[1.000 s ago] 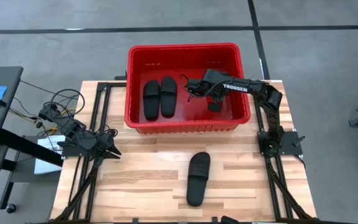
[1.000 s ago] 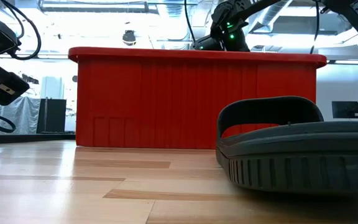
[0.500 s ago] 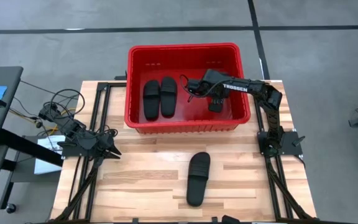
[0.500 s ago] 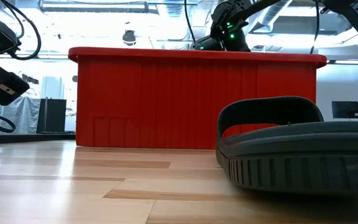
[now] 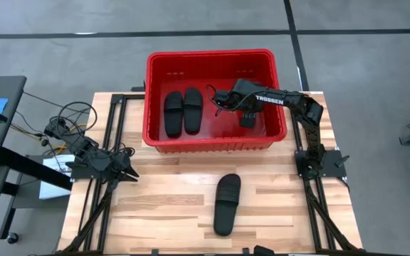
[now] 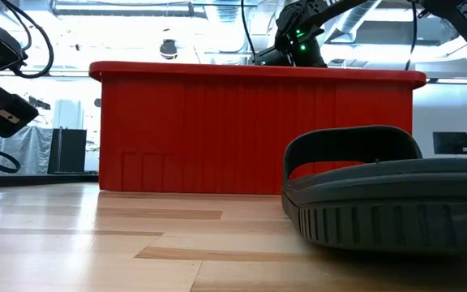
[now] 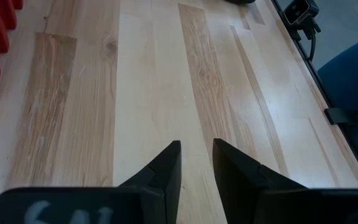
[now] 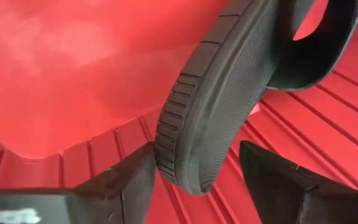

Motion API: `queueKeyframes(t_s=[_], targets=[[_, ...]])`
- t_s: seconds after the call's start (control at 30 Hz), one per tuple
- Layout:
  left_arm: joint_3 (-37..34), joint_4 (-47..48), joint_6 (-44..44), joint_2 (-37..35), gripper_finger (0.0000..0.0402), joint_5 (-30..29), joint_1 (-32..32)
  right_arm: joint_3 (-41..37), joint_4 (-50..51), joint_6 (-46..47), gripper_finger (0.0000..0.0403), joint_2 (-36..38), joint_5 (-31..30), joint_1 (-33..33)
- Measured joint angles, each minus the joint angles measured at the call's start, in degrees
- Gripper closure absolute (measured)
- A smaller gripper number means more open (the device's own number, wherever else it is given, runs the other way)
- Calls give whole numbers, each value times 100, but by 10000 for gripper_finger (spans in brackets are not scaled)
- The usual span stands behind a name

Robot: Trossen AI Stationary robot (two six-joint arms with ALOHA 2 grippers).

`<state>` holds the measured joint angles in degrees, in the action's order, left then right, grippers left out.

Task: Pick and place slides into bin
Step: Put the black slides into the red box

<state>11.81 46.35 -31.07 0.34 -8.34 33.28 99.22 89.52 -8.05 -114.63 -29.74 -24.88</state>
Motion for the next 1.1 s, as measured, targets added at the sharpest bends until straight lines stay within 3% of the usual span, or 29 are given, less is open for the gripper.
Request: queueKeyframes(t_s=[0.53, 0.73, 1.1], targets=[[-2, 0, -2, 2, 320, -2, 0, 47, 50, -249, 168, 0, 30, 73], [-1, -1, 0, 2, 320, -1, 0, 473, 48, -261, 168, 0, 424, 85], [0, 0, 0, 2, 320, 0, 0, 1162, 49, -541, 168, 0, 605, 85]])
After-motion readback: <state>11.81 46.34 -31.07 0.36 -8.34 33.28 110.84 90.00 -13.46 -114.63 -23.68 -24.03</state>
